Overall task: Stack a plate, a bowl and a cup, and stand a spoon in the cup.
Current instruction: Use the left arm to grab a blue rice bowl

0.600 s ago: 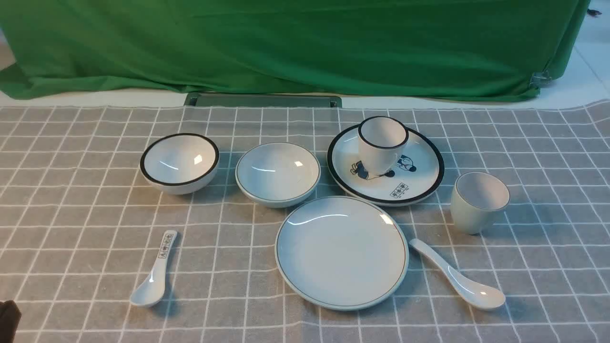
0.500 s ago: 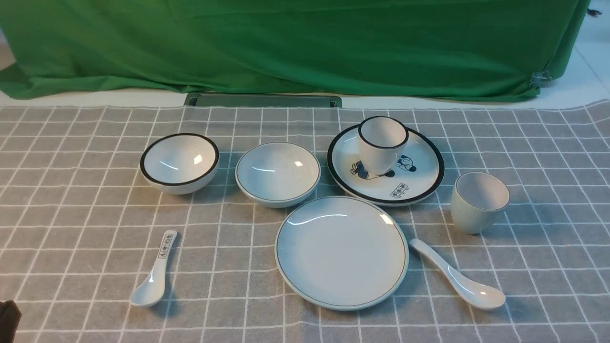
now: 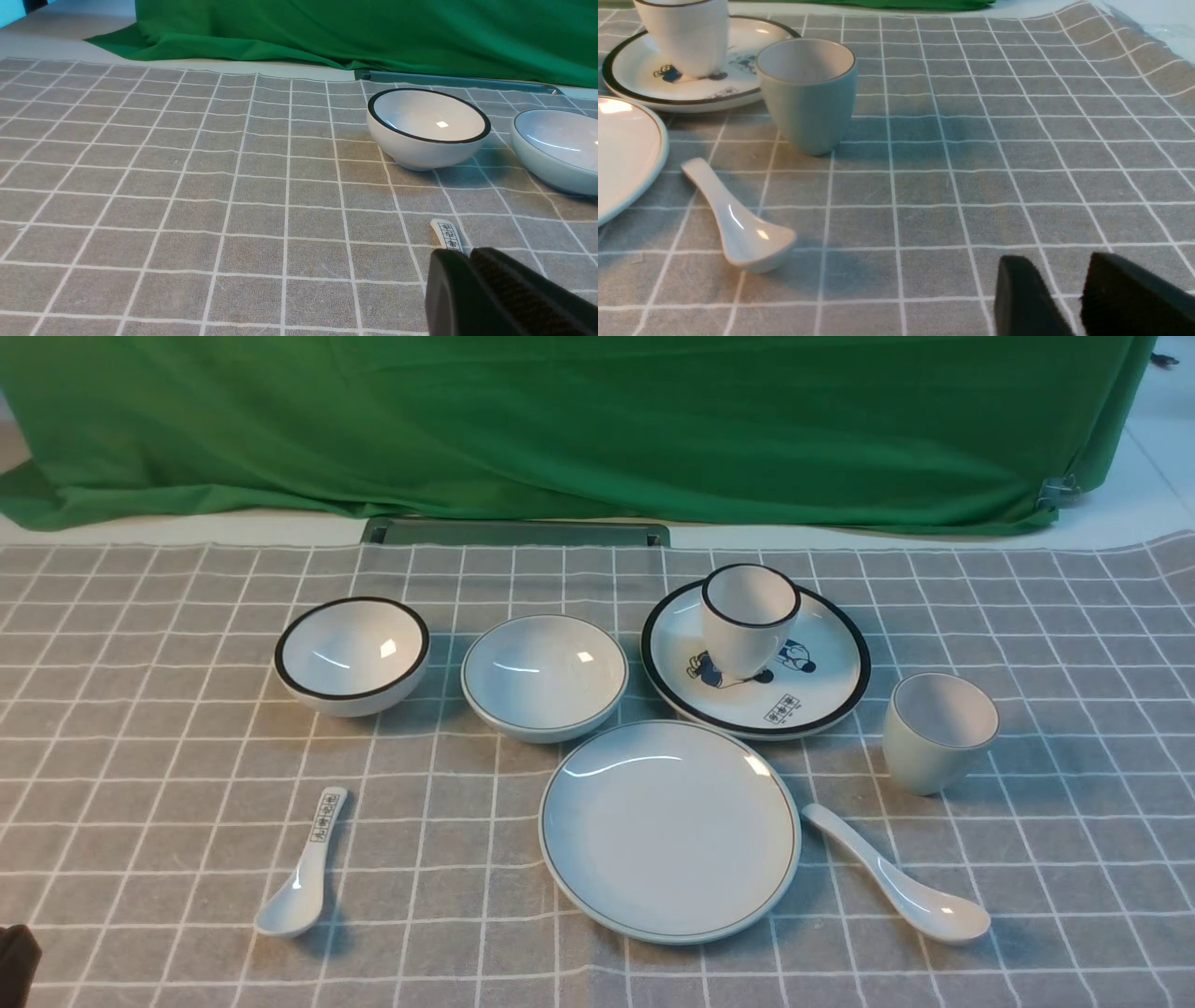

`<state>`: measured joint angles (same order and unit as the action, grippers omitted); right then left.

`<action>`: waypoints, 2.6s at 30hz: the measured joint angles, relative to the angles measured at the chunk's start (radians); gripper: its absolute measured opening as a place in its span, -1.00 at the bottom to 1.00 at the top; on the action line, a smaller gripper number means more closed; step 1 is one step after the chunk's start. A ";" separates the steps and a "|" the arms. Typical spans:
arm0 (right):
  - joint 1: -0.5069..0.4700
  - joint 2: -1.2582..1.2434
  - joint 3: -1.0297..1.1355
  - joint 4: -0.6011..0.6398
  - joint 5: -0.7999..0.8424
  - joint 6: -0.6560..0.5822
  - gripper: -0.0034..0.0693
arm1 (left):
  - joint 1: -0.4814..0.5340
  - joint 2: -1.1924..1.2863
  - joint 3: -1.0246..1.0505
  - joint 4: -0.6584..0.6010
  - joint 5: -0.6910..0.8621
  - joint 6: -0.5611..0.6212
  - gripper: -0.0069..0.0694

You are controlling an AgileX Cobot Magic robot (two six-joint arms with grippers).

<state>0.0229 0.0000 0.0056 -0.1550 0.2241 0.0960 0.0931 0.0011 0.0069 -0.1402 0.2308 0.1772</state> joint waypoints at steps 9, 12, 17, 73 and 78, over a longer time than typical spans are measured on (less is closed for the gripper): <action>0.000 0.000 0.000 0.000 0.000 0.000 -0.24 | 0.000 0.000 0.000 0.000 0.000 -0.001 -0.77; 0.000 0.000 0.000 0.000 0.000 0.000 -0.24 | 0.000 0.000 0.000 -0.010 -0.010 -0.003 -0.77; 0.000 0.000 0.000 0.000 0.000 0.000 -0.24 | 0.000 0.000 0.000 -0.270 -0.108 -0.089 -0.77; 0.244 0.246 -0.388 0.086 0.137 0.245 -0.46 | -0.410 1.018 -0.800 -0.334 0.493 0.400 -0.77; 0.436 0.487 -0.676 0.085 0.498 0.049 -0.47 | -0.472 1.288 -0.991 -0.216 0.509 0.427 -0.77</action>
<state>0.4588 0.4872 -0.6703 -0.0701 0.7219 0.1446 -0.3787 1.2893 -0.9842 -0.3557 0.7398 0.6038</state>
